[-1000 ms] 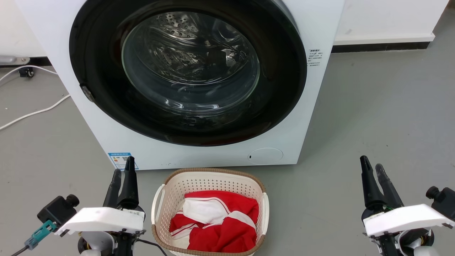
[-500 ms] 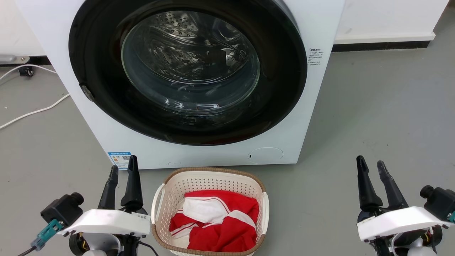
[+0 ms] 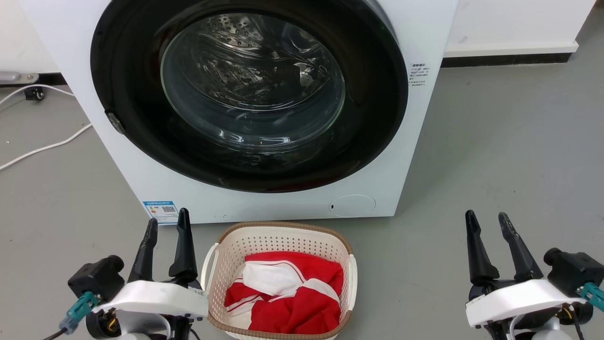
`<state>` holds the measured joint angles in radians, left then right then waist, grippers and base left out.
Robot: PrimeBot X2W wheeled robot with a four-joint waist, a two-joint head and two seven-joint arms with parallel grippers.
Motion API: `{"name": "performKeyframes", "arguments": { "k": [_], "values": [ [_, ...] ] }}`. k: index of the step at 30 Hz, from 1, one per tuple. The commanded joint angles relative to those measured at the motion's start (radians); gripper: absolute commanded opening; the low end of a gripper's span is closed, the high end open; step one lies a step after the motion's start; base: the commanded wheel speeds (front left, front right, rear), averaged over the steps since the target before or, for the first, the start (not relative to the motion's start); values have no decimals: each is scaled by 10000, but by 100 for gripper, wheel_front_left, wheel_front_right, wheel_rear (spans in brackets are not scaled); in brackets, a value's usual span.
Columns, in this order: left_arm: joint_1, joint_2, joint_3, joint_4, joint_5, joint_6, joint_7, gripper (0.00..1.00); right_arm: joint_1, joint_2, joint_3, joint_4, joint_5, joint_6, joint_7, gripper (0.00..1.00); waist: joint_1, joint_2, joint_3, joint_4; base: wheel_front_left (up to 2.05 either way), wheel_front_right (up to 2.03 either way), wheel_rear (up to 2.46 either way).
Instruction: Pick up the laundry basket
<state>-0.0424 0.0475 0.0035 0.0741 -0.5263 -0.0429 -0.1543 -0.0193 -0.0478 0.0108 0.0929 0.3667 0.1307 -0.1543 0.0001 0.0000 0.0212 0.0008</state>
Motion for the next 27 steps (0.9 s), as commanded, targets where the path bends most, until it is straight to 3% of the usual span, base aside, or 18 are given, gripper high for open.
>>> {"name": "performKeyframes", "arguments": {
  "k": [1, 27],
  "values": [
    [80, 33, -49, -76, 571, 81, -164, 100, 61, -33, 85, -156, -646, 0, -163, 100, 0, 0, 5, 6, 0, 0, 0],
    [280, 38, -203, 13, 3027, 346, -739, 100, 259, -37, 299, -155, -3383, -1, -746, 100, -1, 0, 41, 6, 0, 0, 0]
  ]
}}
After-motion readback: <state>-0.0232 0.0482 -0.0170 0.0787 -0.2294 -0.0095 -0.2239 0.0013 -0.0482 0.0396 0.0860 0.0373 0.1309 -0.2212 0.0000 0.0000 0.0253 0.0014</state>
